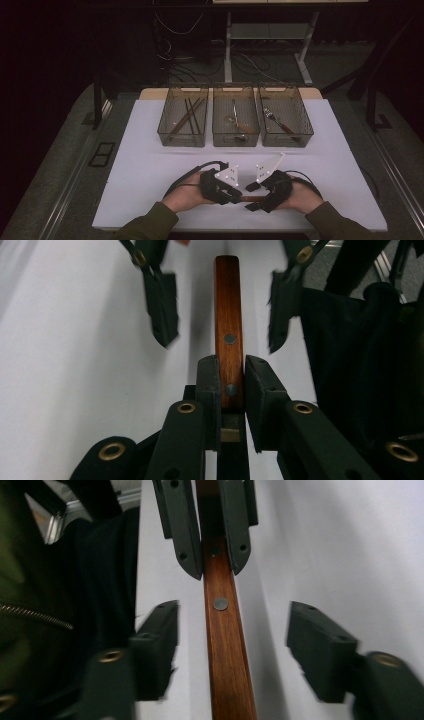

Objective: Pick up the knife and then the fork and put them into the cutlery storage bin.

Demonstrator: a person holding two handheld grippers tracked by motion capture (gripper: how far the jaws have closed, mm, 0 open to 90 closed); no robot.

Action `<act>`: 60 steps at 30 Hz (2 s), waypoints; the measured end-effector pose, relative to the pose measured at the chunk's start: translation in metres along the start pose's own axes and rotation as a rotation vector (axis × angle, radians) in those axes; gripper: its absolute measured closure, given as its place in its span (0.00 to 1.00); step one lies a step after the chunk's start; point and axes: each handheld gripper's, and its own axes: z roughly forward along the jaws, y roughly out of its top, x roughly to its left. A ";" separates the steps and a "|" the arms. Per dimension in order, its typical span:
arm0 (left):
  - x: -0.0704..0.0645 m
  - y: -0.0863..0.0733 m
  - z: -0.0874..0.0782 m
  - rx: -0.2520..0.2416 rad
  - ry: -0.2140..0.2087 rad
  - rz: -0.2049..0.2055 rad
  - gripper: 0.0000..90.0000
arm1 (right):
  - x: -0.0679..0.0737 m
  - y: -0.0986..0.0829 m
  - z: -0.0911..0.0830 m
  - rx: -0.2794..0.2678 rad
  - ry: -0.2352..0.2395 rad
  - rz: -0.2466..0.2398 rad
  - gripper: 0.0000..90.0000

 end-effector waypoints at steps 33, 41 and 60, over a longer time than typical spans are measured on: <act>-0.007 0.003 0.006 0.024 -0.009 0.045 0.84 | 0.014 0.004 0.012 0.053 0.011 -0.094 0.84; -0.001 -0.017 -0.018 -0.099 0.082 -0.106 0.54 | 0.005 -0.002 0.001 0.038 -0.035 -0.045 0.84; -0.003 -0.091 -0.068 -0.263 0.382 -0.381 0.25 | -0.031 -0.028 -0.061 -0.069 -0.225 0.206 0.84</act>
